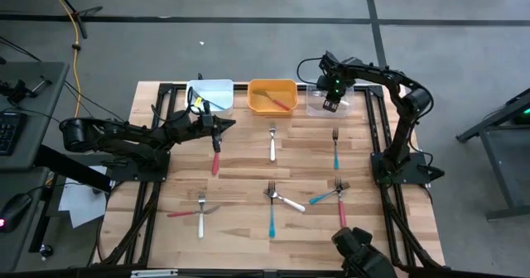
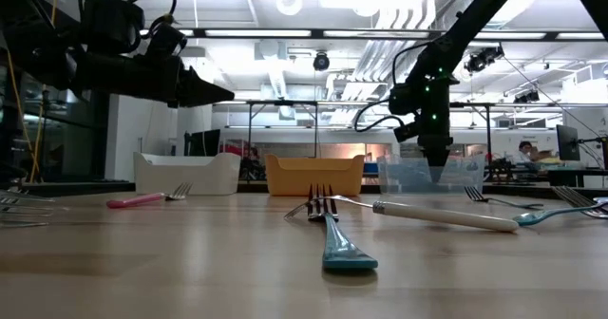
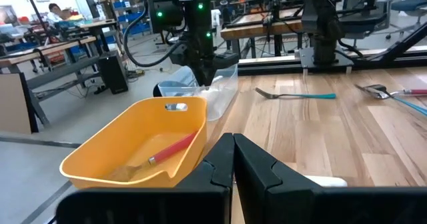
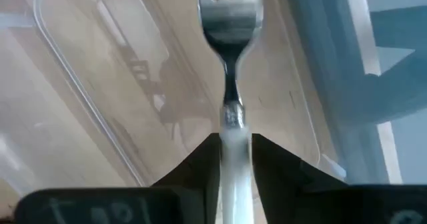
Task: Sort silverware by color (type)
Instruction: Put the top right white fork into the transparent bin, then put the bottom right blue fork into the white bin
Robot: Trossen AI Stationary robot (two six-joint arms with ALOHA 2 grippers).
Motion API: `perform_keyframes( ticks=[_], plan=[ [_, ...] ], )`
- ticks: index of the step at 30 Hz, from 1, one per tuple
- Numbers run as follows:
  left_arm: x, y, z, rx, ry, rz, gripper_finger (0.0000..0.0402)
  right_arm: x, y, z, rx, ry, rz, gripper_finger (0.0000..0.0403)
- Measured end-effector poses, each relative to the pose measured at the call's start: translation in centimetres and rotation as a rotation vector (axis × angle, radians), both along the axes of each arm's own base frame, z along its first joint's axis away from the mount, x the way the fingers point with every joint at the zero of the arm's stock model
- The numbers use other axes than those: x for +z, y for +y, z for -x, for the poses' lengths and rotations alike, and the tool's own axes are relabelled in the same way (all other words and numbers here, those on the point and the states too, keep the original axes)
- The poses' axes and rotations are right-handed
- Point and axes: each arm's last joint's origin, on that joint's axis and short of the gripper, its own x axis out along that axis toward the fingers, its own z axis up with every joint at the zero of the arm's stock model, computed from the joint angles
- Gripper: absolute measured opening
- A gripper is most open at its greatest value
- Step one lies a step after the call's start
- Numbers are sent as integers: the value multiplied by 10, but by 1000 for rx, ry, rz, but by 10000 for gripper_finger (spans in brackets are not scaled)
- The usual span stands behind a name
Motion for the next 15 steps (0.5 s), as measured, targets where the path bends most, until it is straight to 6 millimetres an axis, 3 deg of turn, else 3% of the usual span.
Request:
perform_keyframes(
  ticks=[9,15],
  plan=[
    [-7,1,-2,10,33,6,1,33,4,-6,-65,17,-33,119],
    [-9,2,-3,10,43,9,1,74,32,-13,-36,-76,45,66]
  ],
)
